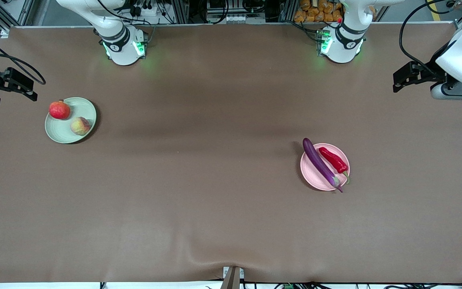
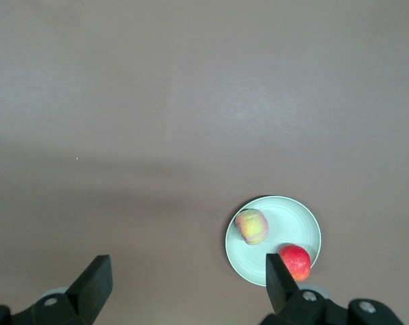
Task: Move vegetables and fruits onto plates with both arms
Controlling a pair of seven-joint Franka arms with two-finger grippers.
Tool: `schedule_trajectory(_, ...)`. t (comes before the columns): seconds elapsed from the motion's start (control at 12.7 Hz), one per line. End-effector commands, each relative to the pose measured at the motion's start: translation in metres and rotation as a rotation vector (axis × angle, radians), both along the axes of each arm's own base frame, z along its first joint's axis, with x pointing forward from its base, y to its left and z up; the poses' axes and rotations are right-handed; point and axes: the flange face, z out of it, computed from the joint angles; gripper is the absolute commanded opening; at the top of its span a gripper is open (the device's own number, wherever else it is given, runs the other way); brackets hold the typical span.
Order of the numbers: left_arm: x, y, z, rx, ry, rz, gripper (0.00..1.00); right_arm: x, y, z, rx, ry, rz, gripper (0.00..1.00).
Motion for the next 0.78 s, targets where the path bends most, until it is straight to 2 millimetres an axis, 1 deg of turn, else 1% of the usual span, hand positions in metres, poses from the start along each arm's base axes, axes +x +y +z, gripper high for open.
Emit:
schedule_trajectory(0.0,-0.0034,-0.0012,0.0020,0.020,0.003,0.003,1.00,-0.0002,-0.0001,0.0019,0.026,0.005,-0.005,1.00)
schedule_trajectory(0.71,-0.0025,-0.0012,-0.0003,0.020,0.008,0.004,1.00,-0.0006,-0.0026,0.0002,0.040,0.010,-0.010,1.00)
